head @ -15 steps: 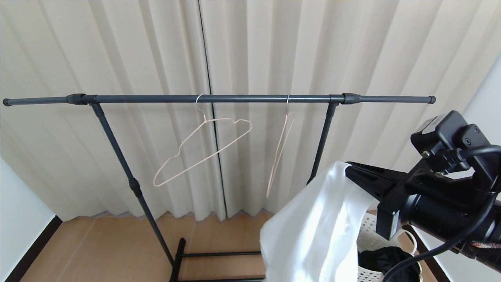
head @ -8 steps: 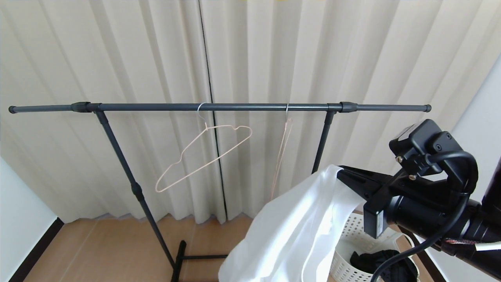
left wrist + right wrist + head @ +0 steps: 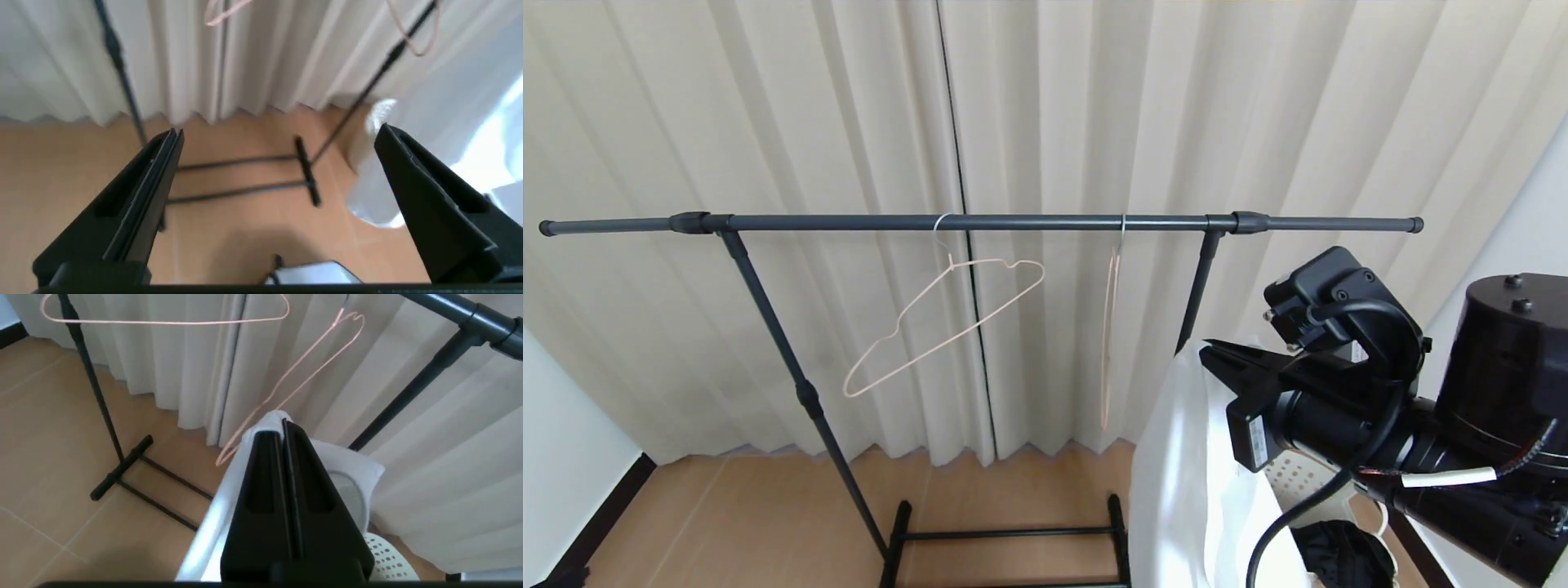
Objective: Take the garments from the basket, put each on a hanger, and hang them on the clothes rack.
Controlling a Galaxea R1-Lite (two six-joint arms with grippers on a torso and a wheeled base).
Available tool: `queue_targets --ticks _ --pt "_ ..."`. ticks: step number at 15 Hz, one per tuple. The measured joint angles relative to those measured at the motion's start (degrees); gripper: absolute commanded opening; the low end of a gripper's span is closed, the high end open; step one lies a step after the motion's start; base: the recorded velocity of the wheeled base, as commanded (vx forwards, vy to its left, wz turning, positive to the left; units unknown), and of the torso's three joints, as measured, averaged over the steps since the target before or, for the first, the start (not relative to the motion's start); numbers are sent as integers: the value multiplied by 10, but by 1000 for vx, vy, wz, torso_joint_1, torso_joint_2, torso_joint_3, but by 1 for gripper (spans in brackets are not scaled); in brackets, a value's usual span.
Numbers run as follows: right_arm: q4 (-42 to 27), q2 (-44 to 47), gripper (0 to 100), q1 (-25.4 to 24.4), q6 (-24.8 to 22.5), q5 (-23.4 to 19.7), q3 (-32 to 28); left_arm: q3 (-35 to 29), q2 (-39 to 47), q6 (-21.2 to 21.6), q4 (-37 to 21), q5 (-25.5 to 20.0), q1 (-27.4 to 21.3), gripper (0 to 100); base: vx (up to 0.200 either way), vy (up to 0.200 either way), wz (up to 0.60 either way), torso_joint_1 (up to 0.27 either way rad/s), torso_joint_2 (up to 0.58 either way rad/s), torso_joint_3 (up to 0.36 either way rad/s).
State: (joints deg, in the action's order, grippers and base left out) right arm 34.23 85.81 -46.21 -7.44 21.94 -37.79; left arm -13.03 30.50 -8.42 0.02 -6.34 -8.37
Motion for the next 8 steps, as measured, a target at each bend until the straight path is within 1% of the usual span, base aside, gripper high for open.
queue_targets --ticks 1,2,4,6,8 --pt "-2 6 0 0 10 9 -7 -26 49 -36 0 -1 -38 100 0 0 0 0 0 0" --pt "-1 11 0 2 15 20 -14 -52 99 -75 -1 -2 -91 100 0 0 0 0 0 0" --pt "0 22 0 2 35 22 -23 -107 210 -149 -1 -4 -191 100 0 0 0 0 0 0" --pt "1 36 0 1 49 23 -28 -153 315 -205 0 -5 -270 100 0 0 0 0 0 0" --pt "4 55 0 -3 62 24 -35 -187 410 -241 5 -7 -326 100 0 0 0 0 0 0"
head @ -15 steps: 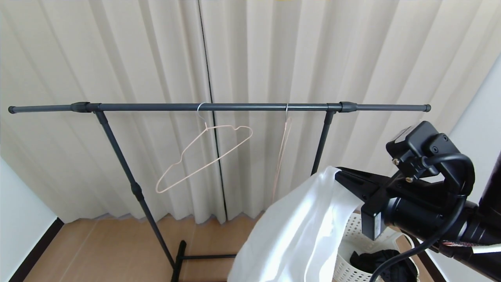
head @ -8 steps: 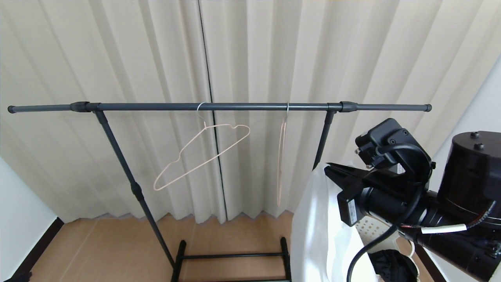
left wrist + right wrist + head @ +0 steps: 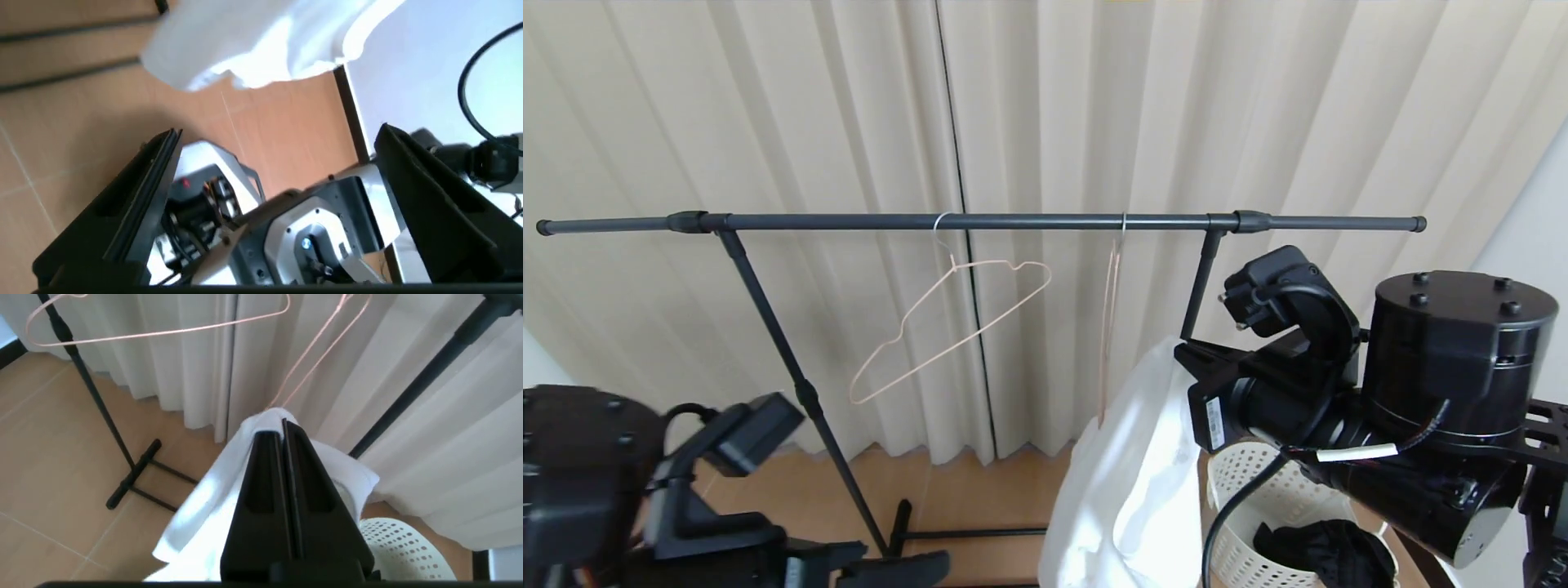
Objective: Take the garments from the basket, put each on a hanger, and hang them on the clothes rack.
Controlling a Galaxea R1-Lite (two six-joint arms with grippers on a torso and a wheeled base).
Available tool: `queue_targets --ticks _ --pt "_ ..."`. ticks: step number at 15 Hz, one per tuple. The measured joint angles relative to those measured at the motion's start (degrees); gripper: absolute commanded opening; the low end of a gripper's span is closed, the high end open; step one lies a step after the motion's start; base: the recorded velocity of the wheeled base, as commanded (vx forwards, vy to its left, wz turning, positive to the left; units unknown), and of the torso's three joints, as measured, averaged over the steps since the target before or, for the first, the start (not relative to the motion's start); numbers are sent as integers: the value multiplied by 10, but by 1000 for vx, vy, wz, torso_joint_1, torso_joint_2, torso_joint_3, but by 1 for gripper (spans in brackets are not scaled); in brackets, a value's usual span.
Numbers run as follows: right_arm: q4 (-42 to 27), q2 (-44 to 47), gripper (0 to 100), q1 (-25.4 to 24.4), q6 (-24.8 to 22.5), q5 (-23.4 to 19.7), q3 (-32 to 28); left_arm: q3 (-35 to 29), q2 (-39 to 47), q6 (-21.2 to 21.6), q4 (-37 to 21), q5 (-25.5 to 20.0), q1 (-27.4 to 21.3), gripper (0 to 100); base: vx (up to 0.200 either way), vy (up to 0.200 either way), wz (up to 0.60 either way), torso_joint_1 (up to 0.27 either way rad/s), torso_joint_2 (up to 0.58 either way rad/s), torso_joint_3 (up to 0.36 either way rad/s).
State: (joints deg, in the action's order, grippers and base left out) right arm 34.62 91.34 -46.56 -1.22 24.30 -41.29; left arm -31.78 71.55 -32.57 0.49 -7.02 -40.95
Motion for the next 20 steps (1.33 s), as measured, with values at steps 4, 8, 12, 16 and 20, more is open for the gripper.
queue_targets --ticks 4,8,12,16,20 --pt "27 45 0 -27 34 33 -20 -55 148 -39 72 -1 -68 100 0 0 0 0 0 0" --pt "42 72 0 -61 43 45 -23 -95 261 -57 135 5 -90 100 0 0 0 0 0 0" --pt "43 72 0 -70 43 51 -20 -150 334 -103 138 57 -95 100 0 0 0 0 0 0" --pt "43 63 0 -71 43 51 -19 -164 377 -105 138 70 -96 100 0 0 0 0 0 0" --pt "42 45 0 -67 41 52 -23 -153 408 -104 133 106 -97 100 0 0 0 0 0 0"
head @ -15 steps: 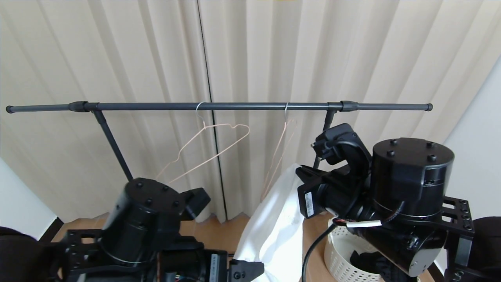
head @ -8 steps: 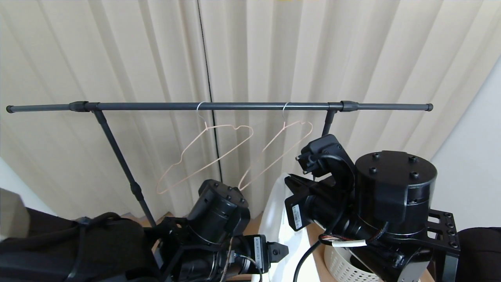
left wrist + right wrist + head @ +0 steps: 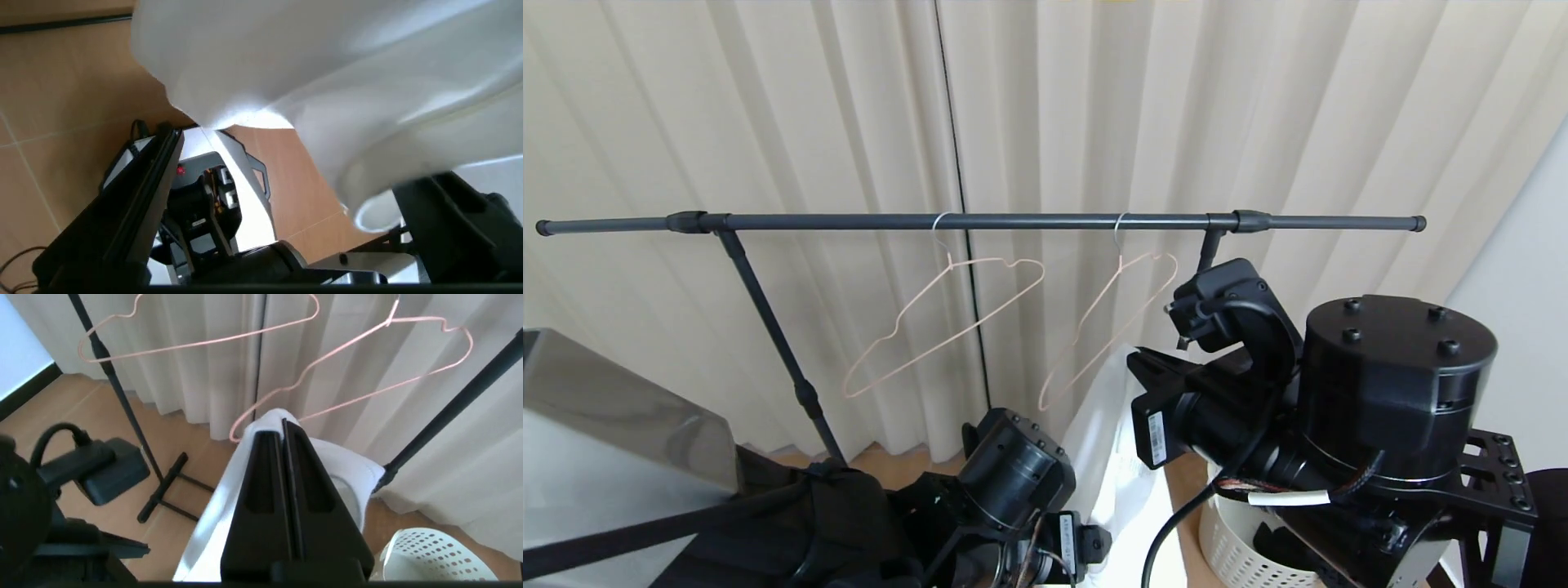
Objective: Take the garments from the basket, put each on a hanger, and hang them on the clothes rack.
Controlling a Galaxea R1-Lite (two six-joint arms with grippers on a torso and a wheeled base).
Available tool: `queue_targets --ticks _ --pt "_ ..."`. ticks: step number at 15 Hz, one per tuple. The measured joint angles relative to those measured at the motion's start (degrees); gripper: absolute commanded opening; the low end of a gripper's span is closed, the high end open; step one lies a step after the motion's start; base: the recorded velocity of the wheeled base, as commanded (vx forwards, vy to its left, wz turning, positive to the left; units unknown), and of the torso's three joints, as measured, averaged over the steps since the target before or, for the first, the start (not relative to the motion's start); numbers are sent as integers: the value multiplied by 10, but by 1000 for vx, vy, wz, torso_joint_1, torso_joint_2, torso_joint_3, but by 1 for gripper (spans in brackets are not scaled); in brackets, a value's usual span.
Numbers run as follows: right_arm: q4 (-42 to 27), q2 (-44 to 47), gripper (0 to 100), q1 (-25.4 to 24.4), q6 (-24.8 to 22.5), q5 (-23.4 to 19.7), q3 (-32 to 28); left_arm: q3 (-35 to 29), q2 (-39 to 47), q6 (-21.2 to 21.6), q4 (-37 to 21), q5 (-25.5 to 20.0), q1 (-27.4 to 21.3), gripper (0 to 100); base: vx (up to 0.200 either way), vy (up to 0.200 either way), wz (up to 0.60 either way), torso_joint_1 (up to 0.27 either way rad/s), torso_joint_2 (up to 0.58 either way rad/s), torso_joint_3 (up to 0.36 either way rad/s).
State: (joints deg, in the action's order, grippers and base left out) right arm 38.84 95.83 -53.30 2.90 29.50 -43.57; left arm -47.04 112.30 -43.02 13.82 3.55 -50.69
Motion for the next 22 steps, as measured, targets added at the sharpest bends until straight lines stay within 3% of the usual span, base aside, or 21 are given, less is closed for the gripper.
queue_targets --ticks 1,2,6,10,14,16,20,22 --pt "0 -4 0 6 0 0 -1 5 4 0 0 3 0 100 0 0 0 0 0 0" --pt "0 -7 0 12 -1 0 -1 9 6 0 0 13 0 0 0 0 0 0 0 0" --pt "-4 -14 0 52 -3 0 -10 31 -14 5 -1 63 -7 0 0 0 0 0 0 0" --pt "-12 -17 0 82 -22 -1 -14 57 -91 34 -34 96 -7 0 0 0 0 0 0 0" --pt "-27 -22 0 110 -68 -10 6 60 -174 104 -67 109 57 0 0 0 0 0 0 0" --pt "-88 -37 0 120 -81 -46 18 53 -199 125 -70 111 95 0 0 0 0 0 0 0" --pt "-249 -82 0 125 -82 -108 2 35 -216 129 -70 112 124 0 0 0 0 0 0 0" --pt "-278 -94 0 129 -69 -117 -17 30 -219 129 -68 112 130 0 0 0 0 0 0 0"
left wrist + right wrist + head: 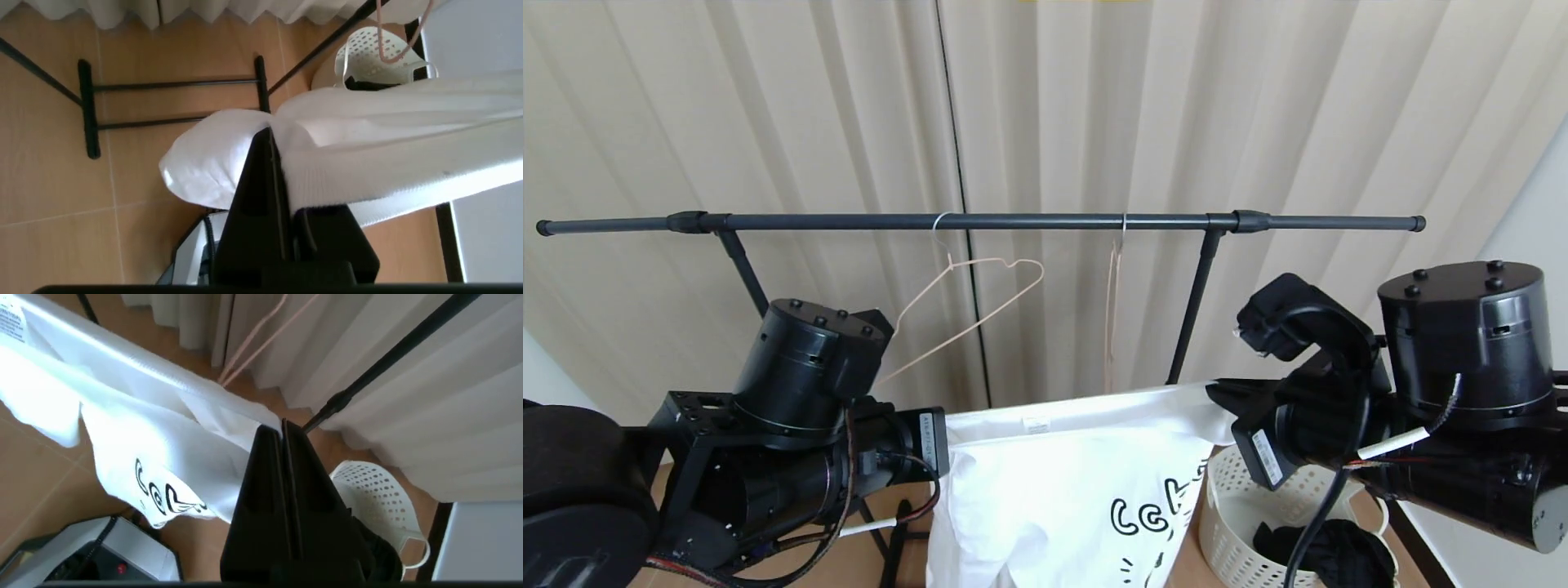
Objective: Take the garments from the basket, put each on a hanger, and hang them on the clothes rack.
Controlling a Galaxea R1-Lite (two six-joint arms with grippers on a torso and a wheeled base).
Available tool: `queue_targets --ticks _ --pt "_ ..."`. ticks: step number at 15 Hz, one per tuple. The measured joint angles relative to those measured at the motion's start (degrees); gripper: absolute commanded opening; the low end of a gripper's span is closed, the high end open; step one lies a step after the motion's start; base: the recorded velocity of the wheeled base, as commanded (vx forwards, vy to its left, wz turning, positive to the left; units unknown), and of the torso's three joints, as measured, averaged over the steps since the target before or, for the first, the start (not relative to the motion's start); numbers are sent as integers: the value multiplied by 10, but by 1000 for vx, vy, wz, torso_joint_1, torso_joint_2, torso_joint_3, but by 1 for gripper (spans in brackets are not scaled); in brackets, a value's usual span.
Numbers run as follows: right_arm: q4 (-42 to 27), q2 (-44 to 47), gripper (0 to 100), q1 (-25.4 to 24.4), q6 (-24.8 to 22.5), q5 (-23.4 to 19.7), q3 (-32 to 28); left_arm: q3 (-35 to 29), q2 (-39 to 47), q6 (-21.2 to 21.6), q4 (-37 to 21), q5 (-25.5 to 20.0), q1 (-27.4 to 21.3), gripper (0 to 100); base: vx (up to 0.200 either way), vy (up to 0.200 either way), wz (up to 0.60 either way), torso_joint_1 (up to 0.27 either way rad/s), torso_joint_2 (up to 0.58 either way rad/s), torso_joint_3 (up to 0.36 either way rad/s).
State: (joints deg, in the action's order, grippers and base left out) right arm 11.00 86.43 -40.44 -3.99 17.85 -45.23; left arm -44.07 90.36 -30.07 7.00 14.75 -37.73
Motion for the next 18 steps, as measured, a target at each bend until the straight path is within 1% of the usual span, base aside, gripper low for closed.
queue_targets --ticks 1,2,3,4,6,7,9,10,11,12,14,15,16,18 --pt "-3 -1 0 0 20 -1 -7 -3 -1 0 0 0 0 0 0 0 0 0 0 0" --pt "-3 -1 0 0 33 -11 -11 -10 -3 1 -2 1 0 0 0 0 0 0 0 0" --pt "-5 -1 0 0 35 -22 -11 -20 -5 7 -2 2 0 0 0 0 0 0 0 0" --pt "-4 -1 100 -1 34 -35 -4 -31 -7 20 -2 1 -2 0 0 0 0 0 0 0" --pt "1 -1 100 -2 8 -43 12 -54 -9 31 -3 2 -5 0 0 0 0 0 0 0" --pt "1 -1 100 -2 4 -49 17 -67 -10 33 -3 2 -10 0 0 0 0 0 0 0" --pt "-4 -3 100 -4 -4 -73 27 -89 -9 38 -6 2 -16 0 0 0 0 0 0 0" --pt "1 -3 100 -7 -15 -90 35 -97 -9 40 -13 2 -21 0 0 0 0 0 0 0" --pt "3 -3 100 -18 -16 -107 41 -102 -9 41 -14 2 -25 0 0 0 0 0 0 0" --pt "16 -2 100 -38 1 -116 42 -103 -8 41 -14 2 -29 0 0 0 0 0 0 0" --pt "76 12 100 -94 110 -120 38 -103 -8 41 -15 1 -32 0 0 0 0 0 0 0" --pt "107 28 100 -117 158 -113 31 -103 -7 41 -15 1 -34 0 0 0 0 0 0 0" --pt "132 48 100 -135 188 -94 23 -103 -7 41 -15 2 -36 0 0 0 0 0 0 0" --pt "172 87 100 -161 214 -44 7 -103 -5 41 -14 11 -39 0 0 0 0 0 0 0"
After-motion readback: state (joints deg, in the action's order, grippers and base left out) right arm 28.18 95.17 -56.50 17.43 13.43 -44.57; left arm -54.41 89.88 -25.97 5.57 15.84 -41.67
